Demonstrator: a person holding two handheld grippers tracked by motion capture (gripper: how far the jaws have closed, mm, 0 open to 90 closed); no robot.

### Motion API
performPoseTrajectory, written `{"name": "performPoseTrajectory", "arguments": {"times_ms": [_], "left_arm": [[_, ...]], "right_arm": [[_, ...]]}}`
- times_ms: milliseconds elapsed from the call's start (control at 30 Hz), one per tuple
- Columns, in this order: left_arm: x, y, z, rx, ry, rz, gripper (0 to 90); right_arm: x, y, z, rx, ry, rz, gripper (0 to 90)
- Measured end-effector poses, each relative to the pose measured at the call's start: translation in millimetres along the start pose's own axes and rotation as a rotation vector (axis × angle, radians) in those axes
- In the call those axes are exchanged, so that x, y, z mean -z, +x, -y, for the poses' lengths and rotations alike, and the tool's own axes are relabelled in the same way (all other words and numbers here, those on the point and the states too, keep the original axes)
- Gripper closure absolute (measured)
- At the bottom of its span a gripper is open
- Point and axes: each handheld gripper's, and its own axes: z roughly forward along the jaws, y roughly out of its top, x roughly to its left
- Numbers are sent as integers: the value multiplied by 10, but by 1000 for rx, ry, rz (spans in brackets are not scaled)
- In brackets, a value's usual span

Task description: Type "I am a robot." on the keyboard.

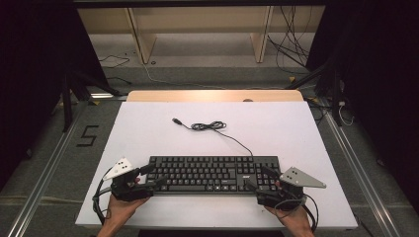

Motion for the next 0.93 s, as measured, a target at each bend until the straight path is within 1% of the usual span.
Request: {"name": "performPoseTrajectory", "arguments": {"times_ms": [233, 933], "left_arm": [[0, -3, -2, -3, -3, 4, 242], [-1, -3, -8, -9, -5, 4, 240]], "right_arm": [[39, -10, 32, 5, -2, 14, 240], [25, -12, 31, 11, -4, 17, 236]]}}
